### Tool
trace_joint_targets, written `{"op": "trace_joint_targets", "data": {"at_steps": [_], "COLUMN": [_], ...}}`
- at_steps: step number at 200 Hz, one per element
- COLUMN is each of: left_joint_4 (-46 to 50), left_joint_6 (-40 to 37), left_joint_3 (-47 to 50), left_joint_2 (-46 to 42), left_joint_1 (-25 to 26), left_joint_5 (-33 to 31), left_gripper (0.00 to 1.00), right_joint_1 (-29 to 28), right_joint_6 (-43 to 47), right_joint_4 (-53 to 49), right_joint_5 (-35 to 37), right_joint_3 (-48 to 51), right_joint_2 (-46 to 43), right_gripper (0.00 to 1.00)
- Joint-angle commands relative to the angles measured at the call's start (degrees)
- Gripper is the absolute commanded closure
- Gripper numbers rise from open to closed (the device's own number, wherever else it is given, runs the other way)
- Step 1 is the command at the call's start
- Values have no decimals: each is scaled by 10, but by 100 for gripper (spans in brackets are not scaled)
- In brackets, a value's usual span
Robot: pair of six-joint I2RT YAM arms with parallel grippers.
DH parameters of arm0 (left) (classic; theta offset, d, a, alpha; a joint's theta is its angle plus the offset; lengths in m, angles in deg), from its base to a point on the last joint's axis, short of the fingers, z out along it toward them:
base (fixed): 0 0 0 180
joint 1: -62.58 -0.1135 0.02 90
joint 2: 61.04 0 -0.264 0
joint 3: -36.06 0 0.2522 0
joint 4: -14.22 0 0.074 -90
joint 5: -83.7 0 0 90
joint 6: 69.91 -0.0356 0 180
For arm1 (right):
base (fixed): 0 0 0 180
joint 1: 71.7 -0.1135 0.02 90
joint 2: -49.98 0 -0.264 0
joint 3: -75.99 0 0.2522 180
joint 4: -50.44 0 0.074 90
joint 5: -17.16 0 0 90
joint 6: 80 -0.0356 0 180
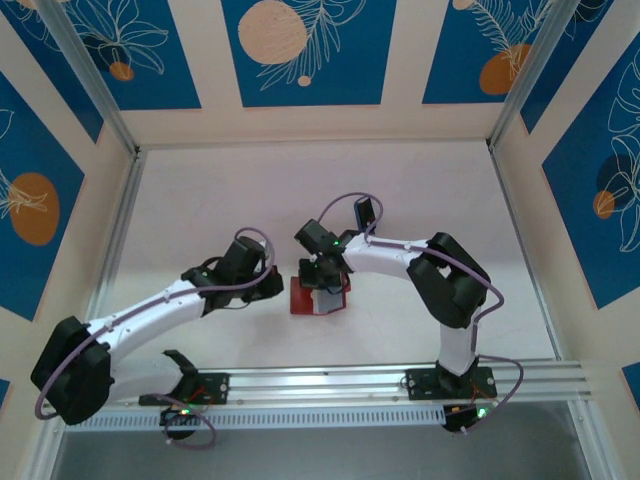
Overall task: Put the credit cards into the card holder
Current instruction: Open the card holder at the center of the table.
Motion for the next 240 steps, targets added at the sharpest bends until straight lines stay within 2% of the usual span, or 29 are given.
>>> {"op": "trace_joint_targets", "data": {"at_steps": [1,30,64,110,156,240], "left_joint_4": [-5,-52,-88,-140,-176,-202], "left_joint_6": [-17,-9,-2,30,55,76], "left_joint_3": [-22,-41,-65,-45,-3,47], "left_joint_2": [26,88,161,196,205,152], "left_joint_1": [5,16,29,36,46,74], "left_joint_5": [21,40,49,37,21,-5], "left_gripper": [98,98,100,100,100,100], "right_joint_1": [1,14,22,37,49,59], "right_joint_6": [13,10,5,8,6,5], "right_joint_4": [-2,-10,7,6,5,10], "right_joint_5": [-30,-61,-77,-100,-105,-111], "right_joint_3": [-12,-8,19,19,19,22], "right_joint_2": [3,26,14,16,19,25], "right_gripper": [100,100,100,100,100,100]}}
